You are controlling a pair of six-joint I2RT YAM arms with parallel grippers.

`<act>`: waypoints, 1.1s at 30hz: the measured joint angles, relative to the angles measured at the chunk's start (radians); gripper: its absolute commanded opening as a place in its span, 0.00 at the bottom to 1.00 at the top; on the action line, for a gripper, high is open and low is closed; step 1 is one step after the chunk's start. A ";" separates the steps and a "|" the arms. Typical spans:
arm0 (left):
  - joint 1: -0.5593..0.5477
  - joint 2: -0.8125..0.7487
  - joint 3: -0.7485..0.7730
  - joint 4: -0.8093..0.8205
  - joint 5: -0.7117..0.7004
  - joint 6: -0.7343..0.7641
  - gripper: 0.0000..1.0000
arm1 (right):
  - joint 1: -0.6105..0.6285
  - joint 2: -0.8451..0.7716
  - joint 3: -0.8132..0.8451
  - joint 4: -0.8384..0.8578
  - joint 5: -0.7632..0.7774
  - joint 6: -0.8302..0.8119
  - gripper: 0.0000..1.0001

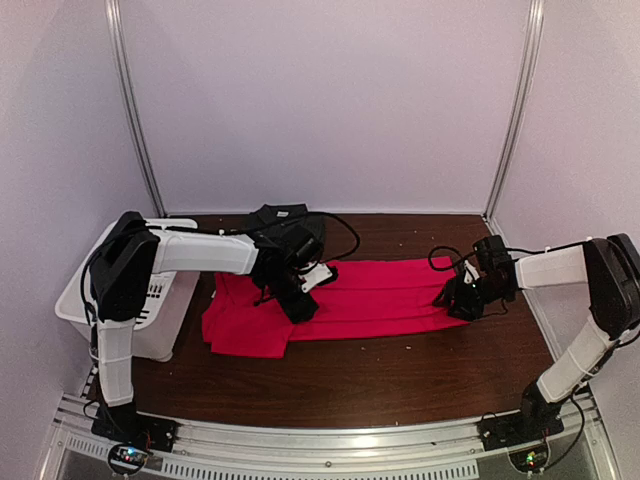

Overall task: Fold and stack the mixed laundry pile
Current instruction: Fold the 1/3-folded T-shirt at the center of the board.

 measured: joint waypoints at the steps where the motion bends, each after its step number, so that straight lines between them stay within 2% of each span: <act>1: 0.000 0.015 0.010 -0.008 0.000 0.006 0.66 | 0.000 0.006 0.005 0.005 -0.002 0.000 0.54; 18: 0.000 0.073 0.095 -0.089 -0.105 0.060 0.65 | -0.003 0.060 0.046 0.051 0.006 0.024 0.55; 33: -0.032 0.071 0.070 -0.089 -0.070 0.126 0.66 | -0.009 -0.063 -0.050 0.025 0.037 0.018 0.70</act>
